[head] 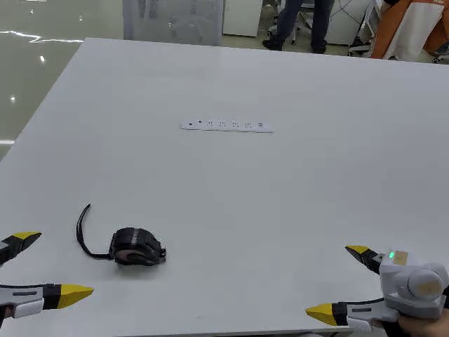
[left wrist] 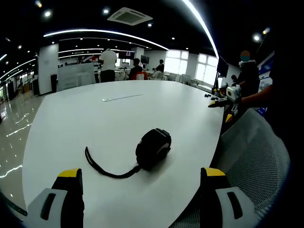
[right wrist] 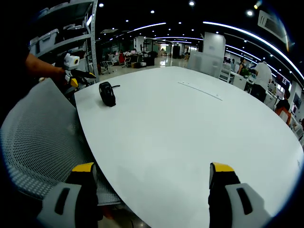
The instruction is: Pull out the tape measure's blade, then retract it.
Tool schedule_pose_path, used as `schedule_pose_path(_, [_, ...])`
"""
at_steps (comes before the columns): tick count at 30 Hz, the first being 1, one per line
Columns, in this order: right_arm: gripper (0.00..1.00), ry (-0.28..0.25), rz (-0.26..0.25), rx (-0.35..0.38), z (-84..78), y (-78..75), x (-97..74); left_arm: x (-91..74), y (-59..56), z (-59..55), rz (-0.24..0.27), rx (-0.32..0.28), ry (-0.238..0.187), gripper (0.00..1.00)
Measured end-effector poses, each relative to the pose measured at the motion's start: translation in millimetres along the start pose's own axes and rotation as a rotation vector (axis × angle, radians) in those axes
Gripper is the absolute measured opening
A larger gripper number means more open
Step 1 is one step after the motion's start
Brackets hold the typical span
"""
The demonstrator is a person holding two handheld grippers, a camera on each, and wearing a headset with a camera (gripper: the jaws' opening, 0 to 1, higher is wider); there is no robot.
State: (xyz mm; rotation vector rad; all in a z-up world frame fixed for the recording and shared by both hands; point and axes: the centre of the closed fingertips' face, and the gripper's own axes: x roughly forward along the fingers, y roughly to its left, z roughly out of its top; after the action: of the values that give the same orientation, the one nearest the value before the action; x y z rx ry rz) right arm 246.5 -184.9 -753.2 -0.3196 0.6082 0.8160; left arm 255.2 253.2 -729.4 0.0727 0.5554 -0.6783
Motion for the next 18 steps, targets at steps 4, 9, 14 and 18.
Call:
schedule_pose_path(4, [1.0,0.007,-0.011,0.017,-2.3,-4.0,-1.5,1.0,-1.7,1.5,-0.004,0.004,0.002,1.0])
schedule_pose_path(9, [1.0,-0.001,-0.013,0.022,0.1,-4.4,-0.7,2.9,-5.2,6.8,-0.014,-0.018,-0.013,1.0])
schedule_pose_path(14, [1.0,-0.012,-0.008,0.016,3.2,-3.6,0.7,5.2,-7.6,8.5,-0.022,-0.002,0.006,1.0])
schedule_pose_path(18, [1.0,-0.011,-0.011,0.015,6.7,-5.1,1.1,6.7,-7.9,12.6,-0.029,0.009,0.012,1.0])
